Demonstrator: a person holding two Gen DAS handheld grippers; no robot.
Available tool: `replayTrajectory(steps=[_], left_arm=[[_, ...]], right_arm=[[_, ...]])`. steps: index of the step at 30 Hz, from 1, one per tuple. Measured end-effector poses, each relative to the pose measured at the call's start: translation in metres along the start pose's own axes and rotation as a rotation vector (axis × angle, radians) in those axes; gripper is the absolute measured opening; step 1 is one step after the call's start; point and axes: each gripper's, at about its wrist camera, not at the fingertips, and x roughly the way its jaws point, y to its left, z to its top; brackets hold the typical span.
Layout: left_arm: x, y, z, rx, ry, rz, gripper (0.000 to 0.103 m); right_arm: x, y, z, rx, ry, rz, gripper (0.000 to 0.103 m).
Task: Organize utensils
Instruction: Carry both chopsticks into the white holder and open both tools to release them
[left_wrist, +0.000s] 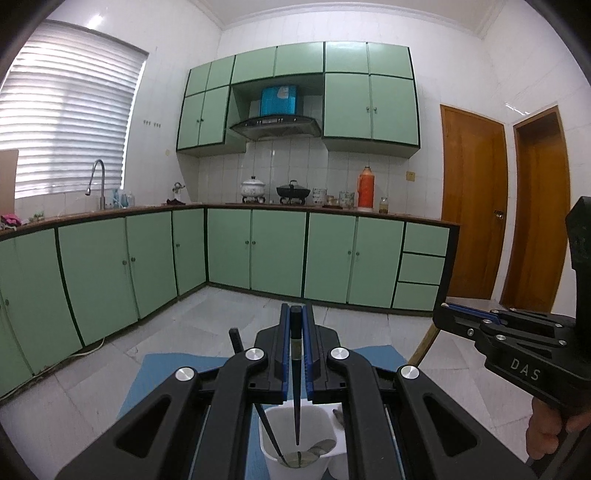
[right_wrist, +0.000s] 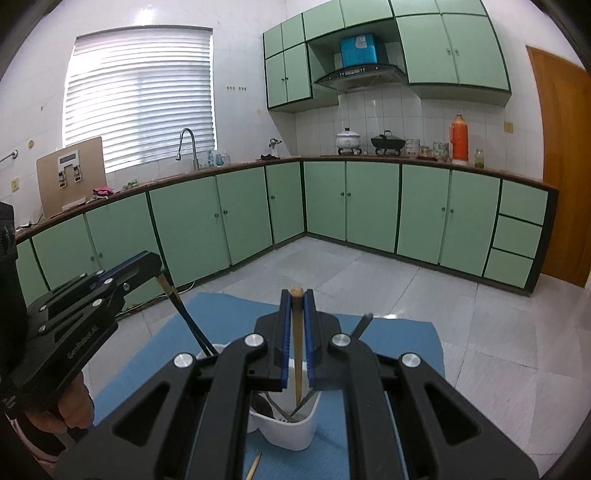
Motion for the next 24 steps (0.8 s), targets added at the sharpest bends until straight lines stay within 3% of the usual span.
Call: replayTrajectory(steps=[11,21,24], left_arm=[[0.018,0.012,-0.021,-0.026,0.061,0.012,0.006],[0.015,0.016,-0.022,-0.039,0.064,0.015,0.007],[0.014,0.015,-0.021,-0.033,0.061,0.017,0.018]], right_arm=[[0.014,-0.002,-0.012,0.018,0.028,-0.003,0.006],[0.011,-0.004,-0.016,0.019,0.026,-0.013,0.007],[0.008,-0.005,-0.016,0.015,0.014,-0.031,0.009]])
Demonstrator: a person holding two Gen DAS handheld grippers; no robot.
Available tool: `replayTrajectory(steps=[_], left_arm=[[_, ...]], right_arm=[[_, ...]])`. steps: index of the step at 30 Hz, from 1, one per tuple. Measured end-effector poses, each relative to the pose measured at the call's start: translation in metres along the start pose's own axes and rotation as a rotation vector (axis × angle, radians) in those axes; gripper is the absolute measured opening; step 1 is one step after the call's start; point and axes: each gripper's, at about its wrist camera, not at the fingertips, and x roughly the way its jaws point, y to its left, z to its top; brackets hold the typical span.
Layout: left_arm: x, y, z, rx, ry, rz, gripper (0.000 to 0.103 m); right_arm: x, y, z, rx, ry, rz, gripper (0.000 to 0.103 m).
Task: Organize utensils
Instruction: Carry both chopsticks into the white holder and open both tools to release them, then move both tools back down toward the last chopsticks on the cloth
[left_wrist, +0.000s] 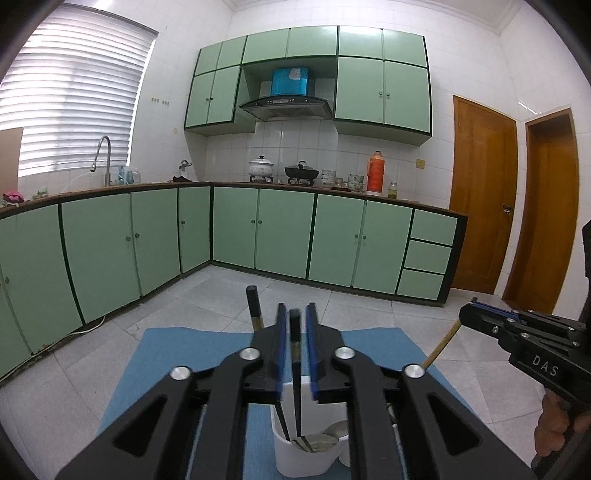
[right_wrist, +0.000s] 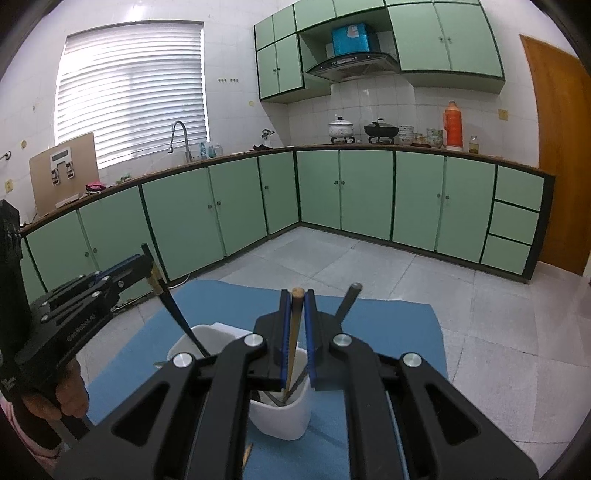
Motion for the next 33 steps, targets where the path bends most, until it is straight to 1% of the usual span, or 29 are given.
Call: replayTrajectory(steps=[1,3,4,5,6,7,9,13,15,18,20,24,25,29,31,33], left_arm=[[-0.001,0.0,0.0,0.0,-0.003,0.0,0.021],[-0.003,0.001,0.001,-0.002,-0.011,-0.003,0.033],[-0.004,0.001,0.0,0.0,-0.015,-0.005,0.036],[-0.005,0.001,0.001,0.003,-0.022,-0.012,0.047],[-0.006,0.001,0.0,0.008,-0.028,-0.021,0.053],[-0.006,0.001,0.0,0.01,-0.032,-0.025,0.054],[-0.007,0.001,0.0,0.012,-0.036,-0.036,0.055],[-0.01,0.003,0.003,0.001,-0.051,-0.04,0.059],[-0.011,0.004,0.004,-0.002,-0.06,-0.035,0.063],[-0.017,0.008,0.006,-0.012,-0.076,-0.028,0.067],[-0.024,0.011,0.007,-0.025,-0.087,-0.025,0.069],[-0.046,0.014,0.004,-0.023,-0.123,0.008,0.079],[-0.052,0.014,0.002,-0.022,-0.126,0.013,0.08],[-0.075,0.017,-0.014,-0.033,-0.115,0.027,0.089],[-0.084,0.018,-0.023,-0.041,-0.101,0.03,0.091],[-0.095,0.019,-0.034,-0.048,-0.083,0.037,0.093]], right_arm=[[-0.001,0.0,-0.001,0.0,-0.003,0.0,0.011],[-0.006,-0.002,-0.001,0.006,-0.021,0.006,0.022],[-0.008,-0.003,-0.002,0.008,-0.029,0.011,0.024],[-0.011,-0.003,-0.002,0.009,-0.036,0.011,0.025],[-0.013,-0.005,-0.002,0.01,-0.041,0.007,0.026],[-0.014,-0.006,-0.003,0.011,-0.045,0.005,0.026],[-0.019,-0.009,-0.004,0.023,-0.062,0.003,0.031],[-0.027,-0.017,-0.004,0.047,-0.085,0.001,0.034],[-0.032,-0.02,-0.005,0.057,-0.099,-0.005,0.04],[-0.041,-0.026,-0.007,0.072,-0.123,-0.014,0.043],[-0.048,-0.029,-0.008,0.082,-0.135,-0.013,0.045],[-0.069,-0.031,-0.016,0.08,-0.168,-0.017,0.053],[-0.073,-0.03,-0.019,0.077,-0.174,-0.016,0.054],[-0.093,-0.026,-0.035,0.071,-0.198,-0.023,0.066],[-0.103,-0.023,-0.045,0.07,-0.206,-0.02,0.072],[-0.112,-0.018,-0.056,0.071,-0.208,-0.015,0.08]])
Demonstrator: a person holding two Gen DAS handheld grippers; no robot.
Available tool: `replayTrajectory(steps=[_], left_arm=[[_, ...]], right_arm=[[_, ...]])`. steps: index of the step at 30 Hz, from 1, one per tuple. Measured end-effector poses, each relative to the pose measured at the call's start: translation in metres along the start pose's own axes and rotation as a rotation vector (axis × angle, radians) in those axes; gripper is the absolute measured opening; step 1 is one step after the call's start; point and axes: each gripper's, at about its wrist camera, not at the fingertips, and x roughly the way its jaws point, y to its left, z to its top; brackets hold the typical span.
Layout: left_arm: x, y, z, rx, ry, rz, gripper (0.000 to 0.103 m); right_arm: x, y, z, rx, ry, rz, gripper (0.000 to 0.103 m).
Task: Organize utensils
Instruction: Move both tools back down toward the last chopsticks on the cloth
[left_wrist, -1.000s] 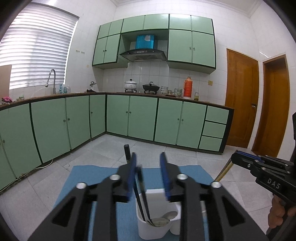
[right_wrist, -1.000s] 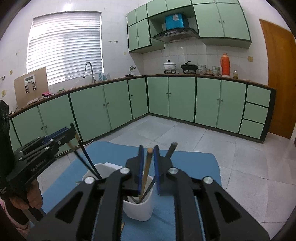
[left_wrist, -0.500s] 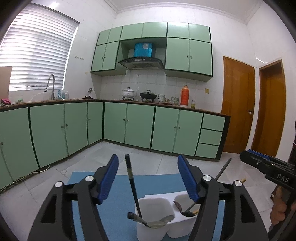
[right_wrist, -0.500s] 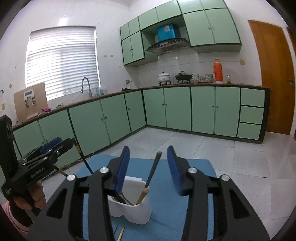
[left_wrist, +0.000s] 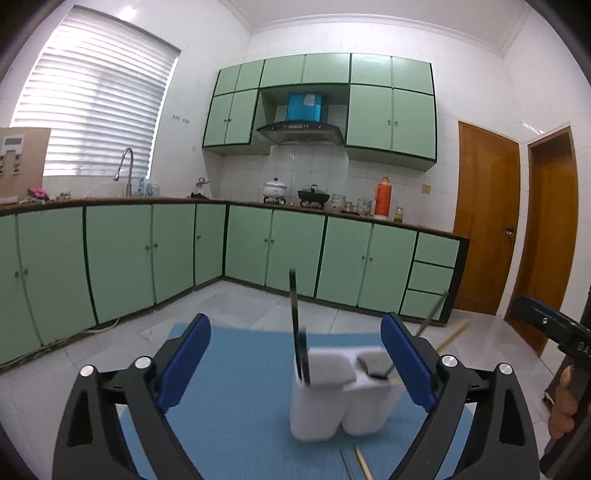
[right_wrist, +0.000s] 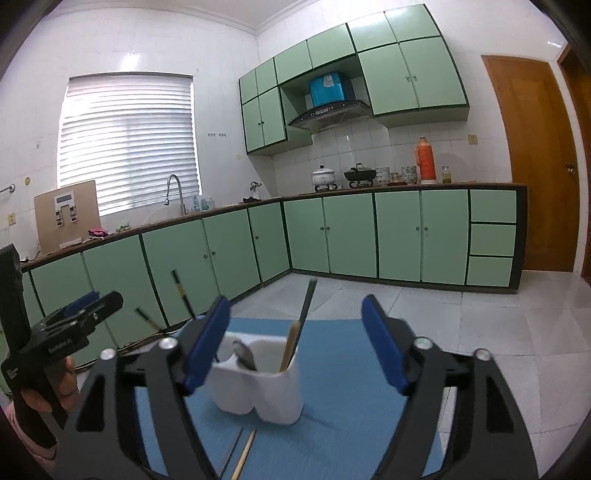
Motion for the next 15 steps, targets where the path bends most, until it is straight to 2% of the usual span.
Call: replayTrajectory(steps=[3,6,15], left_arm=[[-0.014,0.0,-0.017,0.006,0.035,0.005,0.095],[-0.027,0.0,-0.034,0.015,0.07,0.017,0.096],[-0.067,0.002,-0.084,0.027,0.135,0.061,0.097]], right_arm=[[-0.015,0.006,-0.015,-0.003,-0.003,0.005,0.09],[-0.027,0.013,-0.029,-0.009,0.008,0.003,0.096],[-0.044,0.035,-0.076,-0.022,0.086,-0.021,0.098]])
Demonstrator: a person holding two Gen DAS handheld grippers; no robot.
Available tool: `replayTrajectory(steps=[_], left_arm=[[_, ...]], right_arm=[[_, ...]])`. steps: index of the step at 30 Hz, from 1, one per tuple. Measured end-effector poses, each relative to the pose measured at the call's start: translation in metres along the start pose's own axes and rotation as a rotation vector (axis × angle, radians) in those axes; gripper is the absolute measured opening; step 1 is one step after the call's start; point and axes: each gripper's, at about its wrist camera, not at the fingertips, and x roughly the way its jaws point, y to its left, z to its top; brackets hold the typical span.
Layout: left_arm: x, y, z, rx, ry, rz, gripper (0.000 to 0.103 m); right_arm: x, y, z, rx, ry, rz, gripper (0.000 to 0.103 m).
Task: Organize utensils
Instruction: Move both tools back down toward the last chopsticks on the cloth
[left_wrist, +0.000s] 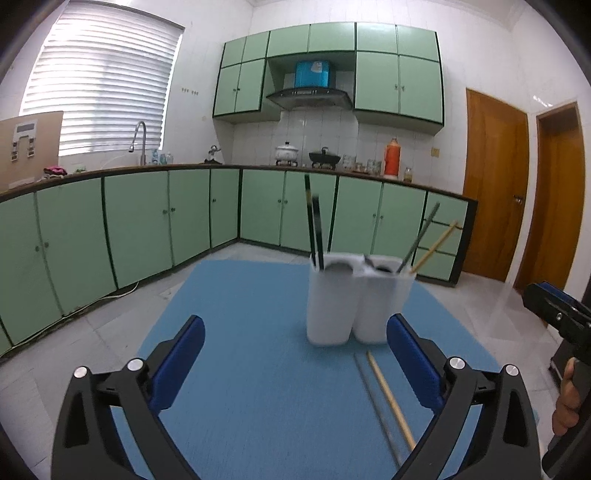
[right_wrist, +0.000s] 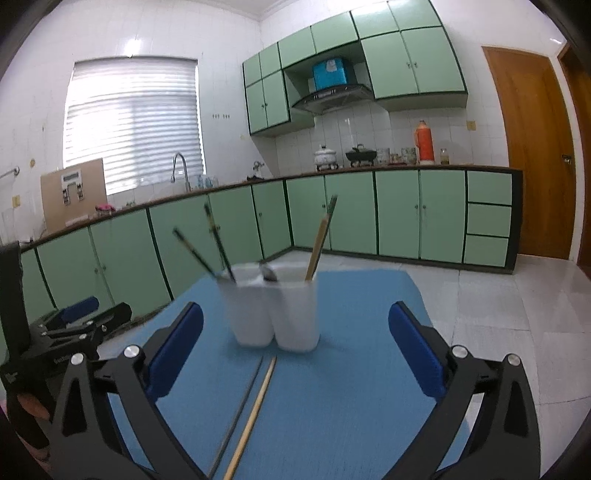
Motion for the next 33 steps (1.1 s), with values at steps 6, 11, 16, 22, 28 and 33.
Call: replayTrajectory(steps=[6,11,16,22,28,33], left_arm=[[-0.009,0.002,-0.038,0.003,0.045,0.021,0.097],[-0.011,-0.001,-0.07,0.039,0.077,0.042,0.097],[-0.017,-0.003,-0.101,0.08,0.093,0.05,0.097],[-0.025,0.005,-0.121,0.074,0.106,0.065,0.097],[-0.035,0.012,-0.127,0.052,0.095,0.074,0.097],[-0.045,0.01,-0.13,0.055,0.081,0.073,0.097]], right_arm=[[-0.005,0.011,-0.046,0.033,0.062,-0.027,0.098],[-0.006,0.023,-0.084,0.035,0.106,-0.062,0.098],[-0.009,0.037,-0.115,-0.002,0.122,-0.085,0.098],[-0.019,0.053,-0.146,-0.027,0.112,-0.112,0.098],[-0.032,0.068,-0.163,-0.064,0.053,-0.144,0.097],[-0.035,0.077,-0.172,-0.086,0.05,-0.144,0.075]])
